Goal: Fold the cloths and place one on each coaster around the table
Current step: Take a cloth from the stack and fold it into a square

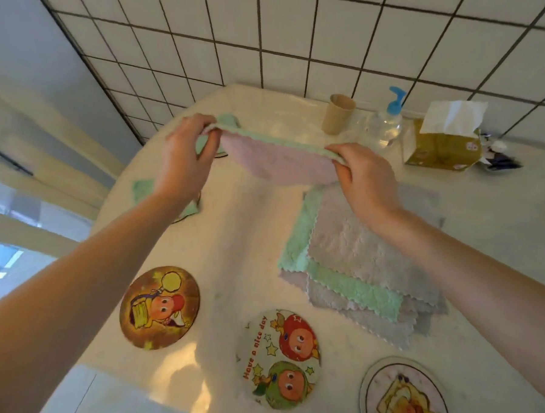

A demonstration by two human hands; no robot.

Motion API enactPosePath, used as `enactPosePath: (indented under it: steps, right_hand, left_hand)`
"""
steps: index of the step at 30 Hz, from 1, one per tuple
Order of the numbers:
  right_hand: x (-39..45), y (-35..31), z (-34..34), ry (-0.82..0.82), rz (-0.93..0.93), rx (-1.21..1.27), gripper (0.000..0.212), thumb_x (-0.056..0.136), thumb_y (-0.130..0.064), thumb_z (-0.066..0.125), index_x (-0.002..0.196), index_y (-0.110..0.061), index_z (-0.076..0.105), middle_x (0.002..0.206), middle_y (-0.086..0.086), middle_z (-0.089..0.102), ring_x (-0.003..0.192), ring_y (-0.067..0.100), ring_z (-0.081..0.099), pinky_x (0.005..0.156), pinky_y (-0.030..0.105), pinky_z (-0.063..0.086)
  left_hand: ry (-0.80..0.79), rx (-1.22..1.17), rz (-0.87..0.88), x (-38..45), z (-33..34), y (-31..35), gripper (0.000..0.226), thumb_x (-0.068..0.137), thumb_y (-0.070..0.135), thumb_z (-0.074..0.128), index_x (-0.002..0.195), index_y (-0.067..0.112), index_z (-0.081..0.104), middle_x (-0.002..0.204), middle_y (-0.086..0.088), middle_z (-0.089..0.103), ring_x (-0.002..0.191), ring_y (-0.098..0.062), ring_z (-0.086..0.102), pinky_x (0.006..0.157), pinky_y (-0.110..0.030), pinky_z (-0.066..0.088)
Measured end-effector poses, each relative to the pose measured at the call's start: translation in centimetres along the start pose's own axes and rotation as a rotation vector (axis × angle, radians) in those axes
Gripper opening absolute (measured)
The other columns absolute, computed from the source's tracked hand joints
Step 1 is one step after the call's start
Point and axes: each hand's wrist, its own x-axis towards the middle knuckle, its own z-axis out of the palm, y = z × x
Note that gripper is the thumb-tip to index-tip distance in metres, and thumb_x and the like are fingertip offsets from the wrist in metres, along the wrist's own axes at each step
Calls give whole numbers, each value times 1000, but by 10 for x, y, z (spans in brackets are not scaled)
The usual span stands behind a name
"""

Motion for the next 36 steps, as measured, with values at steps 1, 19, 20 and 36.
enactPosePath:
  steps: [1, 19, 20, 36]
  right_hand:
    - [-8, -12, 8, -33, -35, 20, 33, 89, -9, 51, 120, -13, 62, 116, 5, 65, 108, 25, 59, 87, 37, 47]
    - [-247, -126, 130, -758, -79, -32, 40, 94, -1, 47, 131, -15, 54, 137, 1, 53, 128, 14, 47, 103, 14, 24]
    - [-251, -125, 129, -732, -69, -33, 40, 92, 1, 50, 129, -15, 57, 134, 1, 56, 125, 15, 50, 101, 15, 27]
    - [-182, -120, 115, -371, 626, 448, 14, 86, -17, 63, 77, -5, 62, 66, 11, 59, 58, 19, 50, 56, 27, 42]
  left_hand:
    - [-13, 26, -2, -13, -14, -11, 23, 95, 19, 51, 112, 6, 62, 108, -8, 66, 102, -19, 58, 85, -17, 37]
    - [-776, 23, -56, -322, -129, -189, 54, 97, 50, 31, 112, 14, 68, 123, -1, 64, 116, -14, 56, 107, -10, 27]
    - [-778, 28, -40, -324, -129, -189, 52, 97, 49, 32, 112, 15, 68, 122, 0, 64, 115, -13, 57, 107, -9, 27]
    - [-485, -434, -838, -220, -102, -191, 24, 84, 33, 69, 87, 9, 70, 90, -19, 69, 86, -34, 64, 79, -47, 54]
